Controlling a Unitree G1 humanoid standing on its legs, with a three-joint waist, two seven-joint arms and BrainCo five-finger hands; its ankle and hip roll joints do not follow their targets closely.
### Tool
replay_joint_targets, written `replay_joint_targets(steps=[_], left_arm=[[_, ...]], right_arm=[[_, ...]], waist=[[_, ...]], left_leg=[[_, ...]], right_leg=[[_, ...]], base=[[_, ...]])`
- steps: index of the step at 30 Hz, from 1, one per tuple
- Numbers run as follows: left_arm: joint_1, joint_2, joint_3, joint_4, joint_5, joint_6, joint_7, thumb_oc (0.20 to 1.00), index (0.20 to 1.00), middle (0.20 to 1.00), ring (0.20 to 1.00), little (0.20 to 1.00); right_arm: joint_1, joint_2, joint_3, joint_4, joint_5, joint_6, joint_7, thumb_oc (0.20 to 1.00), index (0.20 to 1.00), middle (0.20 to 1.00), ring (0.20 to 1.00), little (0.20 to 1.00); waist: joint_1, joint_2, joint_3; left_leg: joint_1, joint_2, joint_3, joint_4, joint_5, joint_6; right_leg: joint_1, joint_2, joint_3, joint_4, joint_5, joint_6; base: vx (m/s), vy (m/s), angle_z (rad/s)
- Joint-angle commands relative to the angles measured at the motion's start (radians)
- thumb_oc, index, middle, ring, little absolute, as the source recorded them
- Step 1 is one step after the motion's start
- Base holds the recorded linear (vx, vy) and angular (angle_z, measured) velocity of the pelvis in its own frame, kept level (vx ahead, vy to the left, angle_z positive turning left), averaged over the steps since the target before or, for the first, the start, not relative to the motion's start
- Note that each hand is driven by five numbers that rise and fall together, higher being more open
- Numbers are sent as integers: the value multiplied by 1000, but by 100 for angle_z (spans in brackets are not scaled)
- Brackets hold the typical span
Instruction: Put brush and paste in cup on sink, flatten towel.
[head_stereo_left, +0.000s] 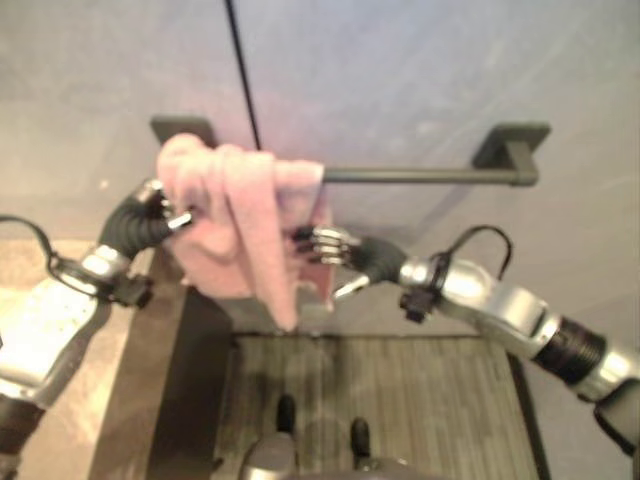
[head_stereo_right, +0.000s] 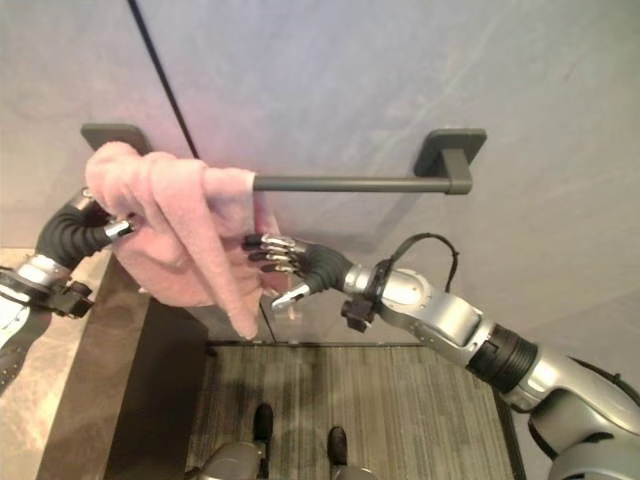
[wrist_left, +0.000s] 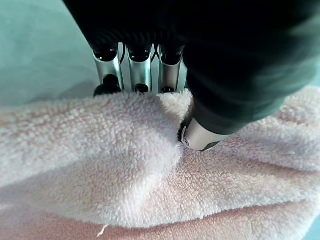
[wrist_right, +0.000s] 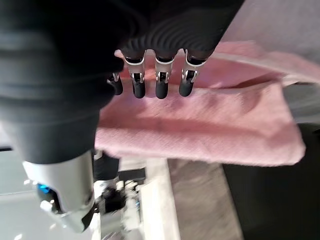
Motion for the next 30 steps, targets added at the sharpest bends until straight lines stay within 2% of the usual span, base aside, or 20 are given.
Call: replay_joint_targets(steps=[1, 7, 14, 30], left_arm=[[-88, 28, -35, 42, 7, -29, 15, 200, 200, 200, 200, 200], [-110, 26, -67, 49, -1, -22, 12, 200, 200, 200, 200, 200], [-132, 15, -86, 57, -2, -23, 13, 200, 200, 200, 200, 200], [-109, -7, -52, 58, -6, -24, 15, 200, 200, 200, 200, 200]], right_arm=[[24, 14, -34, -30, 0, -34, -14, 1000, 1000, 1000, 1000, 1000], [17, 56, -50, 50, -5, -37, -42, 1000, 1000, 1000, 1000, 1000], [-31, 96, -35, 42, -12, -43, -44, 1000, 1000, 1000, 1000, 1000], [-127, 139, -46, -4, -21, -82, -51, 1000, 1000, 1000, 1000, 1000]], waist=[[30, -59, -41], [40, -52, -48], [46, -47, -50], [54, -52, -52]], left_leg=[[34, -2, -14, 12, -75, -17], [40, -2, -19, 12, -77, -16], [42, -3, -23, 12, -78, -14], [37, -5, -24, 12, -78, -11]], right_leg=[[-81, -165, -64, 36, 60, 119], [-72, -163, -68, 33, 57, 116], [-69, -164, -71, 33, 56, 115], [-70, -164, -72, 31, 57, 113]], base=[[12, 2, 5], [0, 0, 0], [0, 0, 0], [-2, 0, 1]])
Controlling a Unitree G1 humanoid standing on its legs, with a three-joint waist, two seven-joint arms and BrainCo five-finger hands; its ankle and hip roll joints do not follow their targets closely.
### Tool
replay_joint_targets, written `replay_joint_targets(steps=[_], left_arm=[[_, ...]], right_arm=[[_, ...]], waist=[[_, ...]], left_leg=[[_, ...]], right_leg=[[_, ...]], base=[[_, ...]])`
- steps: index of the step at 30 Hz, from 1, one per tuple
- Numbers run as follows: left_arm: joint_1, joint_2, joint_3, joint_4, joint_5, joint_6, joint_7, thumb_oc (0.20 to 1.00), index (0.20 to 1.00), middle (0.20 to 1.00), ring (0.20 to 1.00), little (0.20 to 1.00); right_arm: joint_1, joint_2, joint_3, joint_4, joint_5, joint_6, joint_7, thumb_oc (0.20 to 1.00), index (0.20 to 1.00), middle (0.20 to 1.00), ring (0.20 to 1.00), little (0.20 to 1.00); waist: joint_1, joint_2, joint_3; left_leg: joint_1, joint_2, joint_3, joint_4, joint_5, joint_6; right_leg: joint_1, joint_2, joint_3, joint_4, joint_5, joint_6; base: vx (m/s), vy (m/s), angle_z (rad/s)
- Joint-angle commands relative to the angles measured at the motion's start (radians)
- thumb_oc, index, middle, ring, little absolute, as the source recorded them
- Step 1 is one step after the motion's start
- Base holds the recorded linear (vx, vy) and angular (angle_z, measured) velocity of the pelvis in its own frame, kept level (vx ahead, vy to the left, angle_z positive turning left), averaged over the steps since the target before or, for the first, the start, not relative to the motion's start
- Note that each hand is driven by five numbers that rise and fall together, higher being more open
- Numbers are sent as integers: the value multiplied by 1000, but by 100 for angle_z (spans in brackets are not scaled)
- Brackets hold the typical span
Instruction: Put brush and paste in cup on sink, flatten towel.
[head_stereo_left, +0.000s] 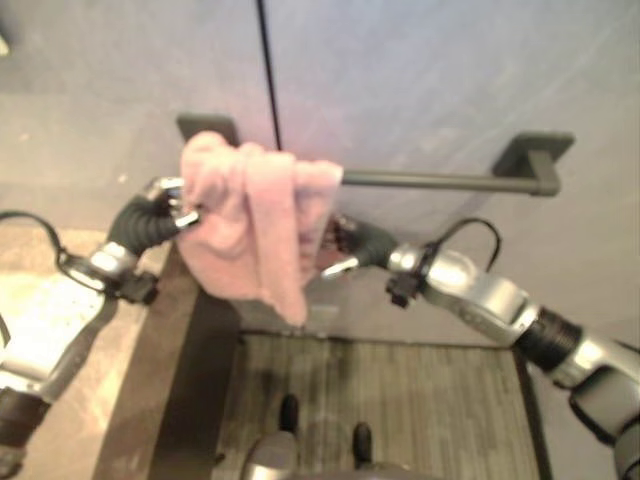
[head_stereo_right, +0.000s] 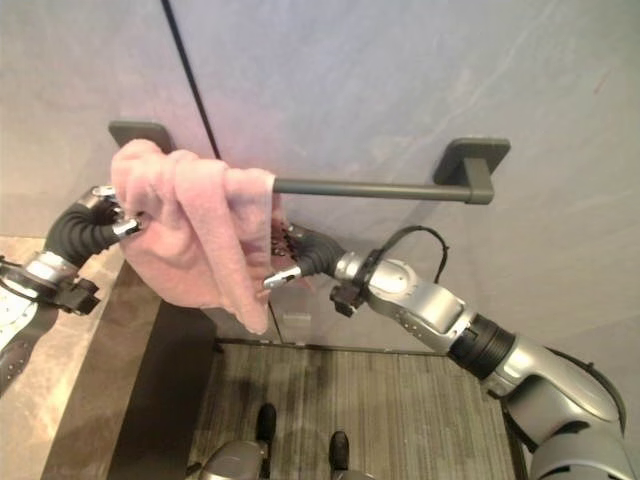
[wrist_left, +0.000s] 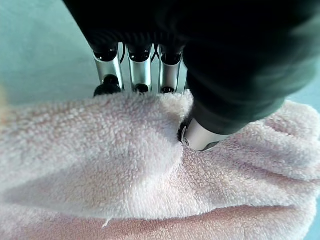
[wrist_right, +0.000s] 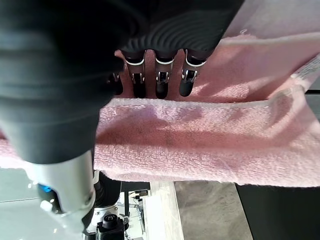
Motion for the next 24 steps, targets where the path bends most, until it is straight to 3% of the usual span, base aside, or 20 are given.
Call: replay_joint_targets(steps=[1, 9, 10, 12, 24], left_arm=[[-67, 8, -12, 49, -5, -39, 15, 200, 200, 200, 200, 200], [-65, -5, -4, 54, 1, -39, 16, 200, 200, 200, 200, 200], [-65, -5, -4, 54, 1, -39, 16, 200, 200, 200, 200, 200], [-67, -15, -2, 54, 4, -39, 19, 200, 200, 200, 200, 200], [-65, -27, 7, 55, -1, -43, 22, 200, 200, 200, 200, 200]], right_arm=[[-68, 41, -34, -61, -16, -76, -1, 1000, 1000, 1000, 1000, 1000], [-84, 52, -40, -69, -56, -85, -1, 1000, 1000, 1000, 1000, 1000], [-84, 52, -40, -69, -56, -85, -1, 903, 903, 903, 903, 903], [-87, 77, -47, -54, -66, -84, -8, 213, 213, 213, 213, 213], [-99, 113, -51, -36, -95, -88, -18, 200, 200, 200, 200, 200]], waist=[[19, -60, -47], [18, -61, -45], [18, -61, -46], [21, -61, -44], [24, -66, -35]], left_leg=[[36, -2, -11, 12, -77, -11], [34, -1, -10, 12, -76, -11], [34, -1, -10, 12, -76, -11], [33, -2, -10, 12, -77, -9], [21, -10, -15, 12, -74, -5]], right_leg=[[-78, -162, -60, 31, 63, 122], [-79, -162, -60, 29, 66, 122], [-80, -162, -60, 29, 66, 122], [-83, -161, -59, 30, 66, 122], [-95, -164, -54, 29, 74, 124]], base=[[0, 0, 0], [0, 0, 0], [0, 0, 0], [0, 0, 0], [0, 0, 0]])
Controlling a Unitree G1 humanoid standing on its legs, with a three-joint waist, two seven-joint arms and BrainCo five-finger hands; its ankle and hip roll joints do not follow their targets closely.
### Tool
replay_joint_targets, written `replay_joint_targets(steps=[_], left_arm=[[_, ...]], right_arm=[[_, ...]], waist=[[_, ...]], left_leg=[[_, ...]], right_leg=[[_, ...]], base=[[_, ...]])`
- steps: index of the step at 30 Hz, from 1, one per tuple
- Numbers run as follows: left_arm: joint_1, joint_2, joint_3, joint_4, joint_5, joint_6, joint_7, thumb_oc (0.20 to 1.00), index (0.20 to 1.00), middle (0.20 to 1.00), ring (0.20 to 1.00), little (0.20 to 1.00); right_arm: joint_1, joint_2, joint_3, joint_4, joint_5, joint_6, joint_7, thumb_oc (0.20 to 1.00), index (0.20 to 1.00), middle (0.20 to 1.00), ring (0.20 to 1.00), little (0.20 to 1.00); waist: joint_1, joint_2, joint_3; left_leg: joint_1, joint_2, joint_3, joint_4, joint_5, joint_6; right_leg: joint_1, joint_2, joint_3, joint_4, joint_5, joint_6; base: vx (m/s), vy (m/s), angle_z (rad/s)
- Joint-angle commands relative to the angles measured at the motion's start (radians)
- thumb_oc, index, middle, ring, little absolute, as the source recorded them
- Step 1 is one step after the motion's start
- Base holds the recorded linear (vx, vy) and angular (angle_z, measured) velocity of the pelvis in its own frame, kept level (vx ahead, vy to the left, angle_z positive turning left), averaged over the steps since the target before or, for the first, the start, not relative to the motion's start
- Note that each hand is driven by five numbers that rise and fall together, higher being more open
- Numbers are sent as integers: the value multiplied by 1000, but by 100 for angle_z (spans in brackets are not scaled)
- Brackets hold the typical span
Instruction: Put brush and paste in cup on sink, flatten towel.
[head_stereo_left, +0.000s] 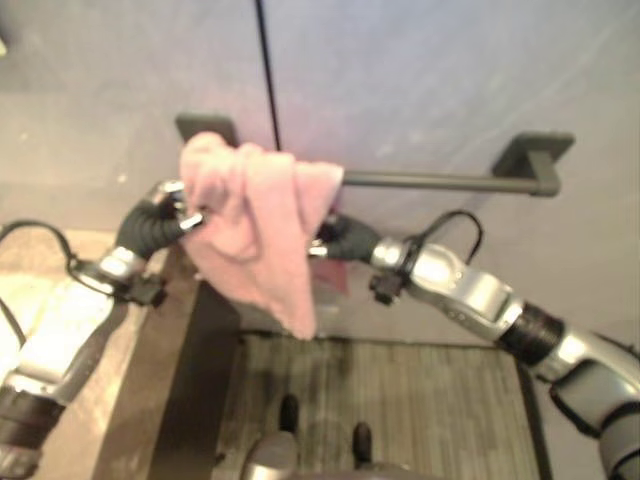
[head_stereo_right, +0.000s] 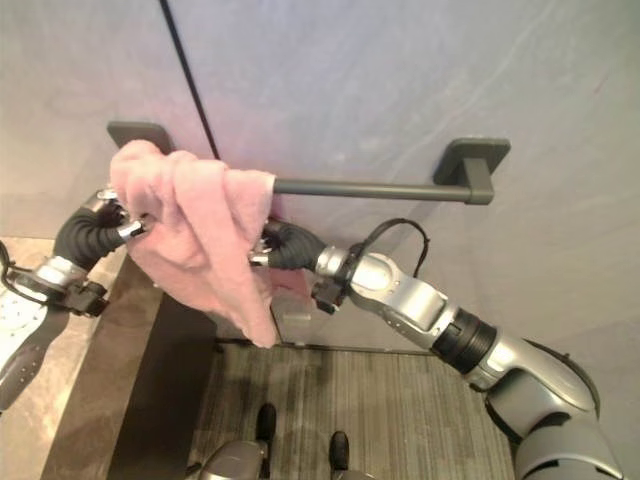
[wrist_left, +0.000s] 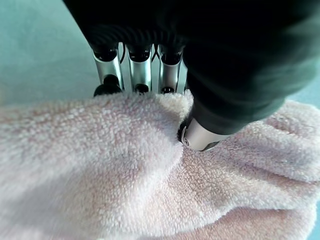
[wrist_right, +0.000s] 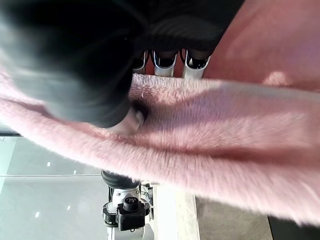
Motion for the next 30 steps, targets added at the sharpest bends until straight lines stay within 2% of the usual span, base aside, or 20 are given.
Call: replay_joint_targets(steps=[1, 3, 7, 9, 10, 11, 12, 15, 18, 21, 22, 25, 28, 30], left_arm=[[-62, 29, 8, 56, 2, -43, 21, 200, 200, 200, 200, 200], [-62, 27, 10, 57, 5, -43, 23, 200, 200, 200, 200, 200], [-46, 5, 63, 24, 21, -57, 31, 200, 200, 200, 200, 200], [-25, -25, 99, 13, 13, -71, 38, 200, 200, 200, 200, 200], [-24, -25, 99, 12, 13, -70, 38, 200, 200, 200, 200, 200], [1, -47, 126, 11, 17, -76, 38, 200, 200, 200, 200, 200], [9, -56, 136, 13, 20, -75, 35, 200, 200, 200, 200, 200], [18, -86, 141, 31, 38, -67, 33, 200, 200, 200, 200, 200], [33, -118, 160, 42, 35, -72, 40, 200, 200, 200, 200, 200], [23, -138, 140, 65, 22, -67, 32, 200, 200, 200, 200, 200], [4, -129, 89, 86, 41, -52, 18, 200, 200, 200, 200, 200], [-28, -98, 38, 71, 80, -47, 14, 200, 200, 200, 200, 200], [-56, -142, 21, 61, 52, -55, 24, 200, 200, 200, 200, 200], [-79, -127, -25, 73, 83, -45, 12, 200, 200, 200, 200, 200]], right_arm=[[-51, 30, -51, -20, -24, -76, -13, 200, 200, 200, 200, 200], [-49, 25, -56, -22, -35, -77, -15, 200, 200, 200, 200, 200], [-11, -15, -144, -76, -79, -114, -32, 200, 200, 200, 200, 200], [50, -23, -221, -66, -47, -136, -47, 200, 200, 200, 200, 200], [51, -23, -221, -66, -47, -136, -47, 200, 200, 200, 200, 200], [127, -30, -312, -74, -49, -159, -73, 200, 200, 200, 200, 200], [157, -43, -347, -92, -71, -162, -78, 200, 200, 200, 200, 200], [216, -54, -418, -135, -114, -174, -79, 200, 200, 200, 200, 200], [305, -25, -486, -134, -112, -187, -94, 200, 200, 200, 200, 200], [315, -28, -472, -158, -121, -181, -72, 200, 200, 200, 200, 200], [321, -26, -452, -169, -122, -169, -51, 200, 200, 200, 200, 200], [341, -16, -465, -176, -139, -181, -62, 200, 200, 200, 200, 200], [377, 16, -487, -168, -140, -204, -75, 200, 200, 200, 200, 200], [365, 0, -481, -182, -169, -196, -73, 200, 200, 200, 200, 200]], waist=[[23, -65, -34], [22, -66, -34], [15, -68, -32], [7, -70, -30], [7, -70, -31], [-4, -70, -29], [-10, -71, -29], [-21, -69, -31], [-28, -69, -33], [-33, -69, -32], [-38, -66, -31], [-46, -63, -32], [-57, -64, -31], [-62, -62, -31]], left_leg=[[21, -10, -18, 12, -73, -5], [19, -10, -17, 12, -73, -5], [20, -4, -12, 12, -73, -7], [20, -2, -9, 12, -73, -8], [20, -2, -9, 12, -73, -8], [19, 0, -8, 12, -74, -9], [19, 2, -5, 12, -75, -10], [26, 5, 1, 12, -78, -10], [30, 8, 7, 12, -80, -11], [32, 10, 9, 12, -81, -11], [33, 11, 13, 12, -80, -11], [35, 13, 17, 12, -79, -12], [34, 17, 20, 12, -78, -14], [33, 18, 20, 12, -77, -14]], right_leg=[[-93, -164, -56, 29, 75, 125], [-93, -165, -56, 27, 76, 125], [-97, -163, -53, 25, 75, 125], [-101, -161, -50, 26, 73, 124], [-101, -161, -50, 27, 73, 124], [-106, -159, -46, 28, 72, 123], [-107, -157, -45, 30, 71, 123], [-108, -153, -39, 31, 68, 121], [-109, -150, -35, 31, 68, 121], [-110, -148, -31, 29, 68, 120], [-112, -147, -28, 27, 70, 120], [-114, -145, -25, 27, 71, 120], [-118, -142, -22, 28, 72, 120], [-121, -139, -19, 27, 72, 118]], base=[[0, 0, 0], [0, 0, 0], [0, 0, 0], [0, 0, 0], [0, 0, 0], [2, -11, -3], [0, -10, -4], [4, -7, -5], [-2, -14, -6], [-10, -12, -6], [-11, -13, -8], [-3, -5, -2], [0, -5, -2], [0, 0, 0]])
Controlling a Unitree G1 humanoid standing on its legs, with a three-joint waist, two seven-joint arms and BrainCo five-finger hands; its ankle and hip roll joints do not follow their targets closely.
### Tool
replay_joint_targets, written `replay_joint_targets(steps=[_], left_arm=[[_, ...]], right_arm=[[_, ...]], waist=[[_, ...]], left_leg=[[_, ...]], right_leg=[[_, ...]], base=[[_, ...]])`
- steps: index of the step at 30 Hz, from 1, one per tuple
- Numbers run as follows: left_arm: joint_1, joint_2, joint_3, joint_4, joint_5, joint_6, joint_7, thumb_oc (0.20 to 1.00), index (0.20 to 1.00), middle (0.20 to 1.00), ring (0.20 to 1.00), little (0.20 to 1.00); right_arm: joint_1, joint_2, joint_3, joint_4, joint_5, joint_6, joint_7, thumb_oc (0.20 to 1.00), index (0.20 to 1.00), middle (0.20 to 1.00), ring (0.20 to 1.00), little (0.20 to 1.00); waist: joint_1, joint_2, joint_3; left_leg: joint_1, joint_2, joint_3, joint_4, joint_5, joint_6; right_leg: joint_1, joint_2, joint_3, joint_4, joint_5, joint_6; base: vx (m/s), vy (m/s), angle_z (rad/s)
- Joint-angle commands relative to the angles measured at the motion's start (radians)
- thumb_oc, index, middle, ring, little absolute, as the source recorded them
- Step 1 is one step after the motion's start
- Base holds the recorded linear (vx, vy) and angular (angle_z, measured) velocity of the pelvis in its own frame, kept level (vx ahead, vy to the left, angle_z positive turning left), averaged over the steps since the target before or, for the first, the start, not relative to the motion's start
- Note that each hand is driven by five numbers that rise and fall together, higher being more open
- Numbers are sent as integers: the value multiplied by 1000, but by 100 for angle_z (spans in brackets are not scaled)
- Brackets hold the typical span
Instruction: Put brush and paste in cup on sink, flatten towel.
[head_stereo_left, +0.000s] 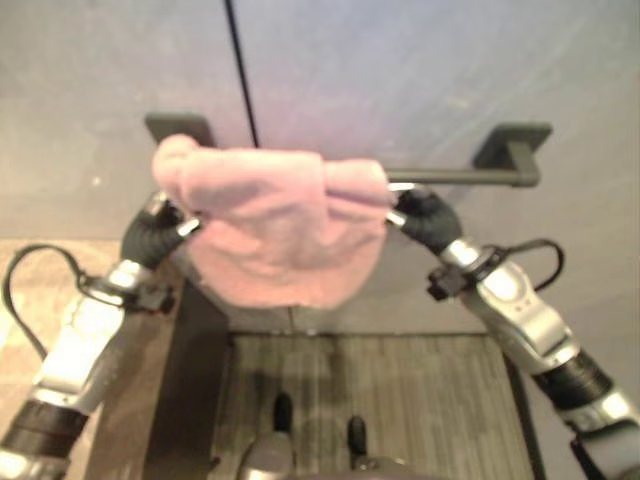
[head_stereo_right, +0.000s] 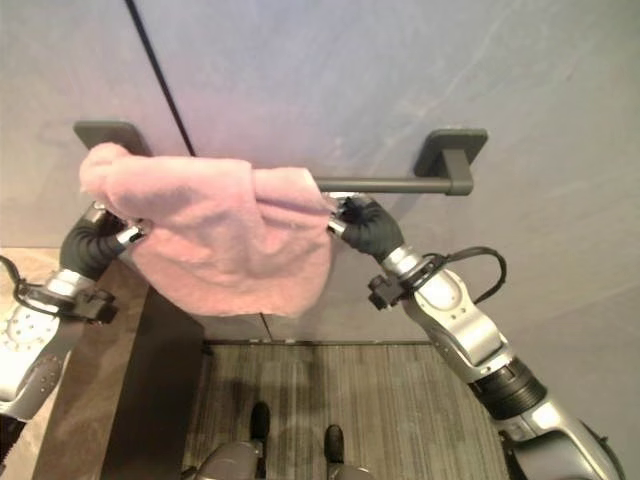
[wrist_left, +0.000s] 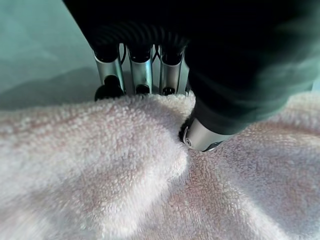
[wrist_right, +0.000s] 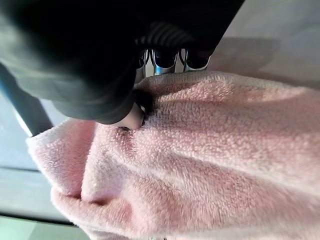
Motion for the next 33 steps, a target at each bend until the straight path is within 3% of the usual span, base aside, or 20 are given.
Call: replay_joint_targets(steps=[1, 5, 7, 10, 12, 20, 25, 28, 33], left_arm=[[-119, 63, -66, 42, 66, -21, -8, 200, 200, 200, 200, 200], [-168, 13, -123, 17, -20, -29, -11, 200, 200, 200, 200, 200], [-197, 56, -159, -25, 42, -23, -20, 200, 200, 200, 200, 200], [-215, -4, -200, -32, -14, -20, -20, 200, 200, 200, 200, 200], [-236, 36, -219, -56, 48, -25, -18, 200, 200, 200, 200, 200], [-229, 68, -196, -144, 56, -33, -8, 200, 200, 200, 200, 200], [-176, 120, -105, -207, 19, -45, -22, 200, 200, 200, 200, 200], [-92, 201, -28, -200, 53, -40, -24, 200, 200, 200, 200, 200], [118, 303, 157, -219, 45, -35, -67, 200, 200, 200, 200, 200]], right_arm=[[-41, 10, -57, -68, -47, -83, -24, 200, 200, 200, 200, 200], [-16, 93, -90, -39, 5, -126, -56, 200, 200, 200, 200, 200], [-14, 66, -83, -64, -6, -107, -36, 200, 200, 200, 200, 200], [11, 81, -91, -69, 9, -118, -35, 200, 200, 200, 200, 200], [20, 77, -91, -66, 0, -111, -40, 200, 200, 200, 200, 200], [60, 73, -148, -84, 0, -129, -57, 200, 200, 200, 200, 200], [89, 63, -174, -148, 59, -131, -19, 200, 200, 200, 200, 200], [89, 52, -165, -135, 64, -118, -12, 200, 200, 200, 200, 200], [68, -1, -124, -157, 69, -91, 34, 200, 200, 200, 200, 200]], waist=[[-20, -36, -32], [-34, -37, -32], [-39, -38, -34], [-47, -39, -35], [-49, -37, -33], [-53, -30, -33], [-53, -26, -32], [-40, -18, -30], [-18, -11, -25]], left_leg=[[44, 16, -13, 12, -79, -14], [44, 17, -7, 12, -80, -15], [42, 18, -9, 12, -79, -15], [42, 18, -6, 12, -80, -14], [43, 18, -5, 12, -80, -14], [45, 19, -1, 12, -81, -15], [41, 21, -3, 12, -80, -18], [42, 25, 1, 12, -76, -22], [42, 27, 5, 12, -72, -26]], right_leg=[[-87, -139, -47, 27, 68, 119], [-93, -137, -40, 28, 71, 119], [-95, -135, -37, 30, 68, 118], [-96, -135, -35, 32, 69, 119], [-97, -133, -34, 32, 68, 120], [-100, -131, -31, 31, 68, 122], [-103, -129, -29, 31, 66, 121], [-101, -128, -29, 29, 69, 119], [-103, -122, -24, 21, 72, 120]], base=[[1, -1, -4], [-2, 1, -4], [0, 0, 0], [0, 0, 0], [0, 0, 0], [6, -9, -5], [0, 0, 0], [0, 0, 0], [-2, -13, -4]])
